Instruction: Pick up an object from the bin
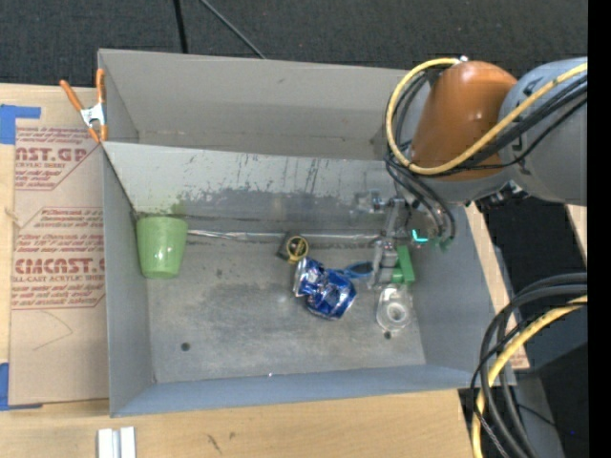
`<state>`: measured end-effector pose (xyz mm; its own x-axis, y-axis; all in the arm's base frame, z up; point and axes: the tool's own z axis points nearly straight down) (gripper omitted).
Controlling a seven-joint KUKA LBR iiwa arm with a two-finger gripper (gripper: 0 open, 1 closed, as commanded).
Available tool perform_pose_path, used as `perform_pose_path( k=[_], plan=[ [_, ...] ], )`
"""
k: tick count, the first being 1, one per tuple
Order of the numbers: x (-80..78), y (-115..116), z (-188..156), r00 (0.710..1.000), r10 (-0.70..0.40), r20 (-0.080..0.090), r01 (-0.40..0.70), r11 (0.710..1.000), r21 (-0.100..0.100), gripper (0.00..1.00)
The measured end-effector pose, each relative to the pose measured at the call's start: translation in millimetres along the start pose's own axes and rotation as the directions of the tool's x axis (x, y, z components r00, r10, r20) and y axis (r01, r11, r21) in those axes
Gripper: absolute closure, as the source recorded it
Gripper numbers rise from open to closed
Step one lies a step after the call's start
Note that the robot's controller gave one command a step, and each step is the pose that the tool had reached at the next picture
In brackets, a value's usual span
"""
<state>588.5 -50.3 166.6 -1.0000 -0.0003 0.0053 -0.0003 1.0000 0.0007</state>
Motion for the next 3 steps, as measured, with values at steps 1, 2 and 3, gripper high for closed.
perform_pose_path(
  k=[1,2,3],
  plan=[
    [14.0,-3,93,0.999,0.035,0.002,-0.035,0.999,0.0,0.0],
    [12.4,-2,89,0.999,0.034,0.007,-0.034,0.999,0.0,1.0],
    [19.5,21,-45,0.999,0.052,0.016,-0.052,0.999,-0.001,1.0]
  ],
)
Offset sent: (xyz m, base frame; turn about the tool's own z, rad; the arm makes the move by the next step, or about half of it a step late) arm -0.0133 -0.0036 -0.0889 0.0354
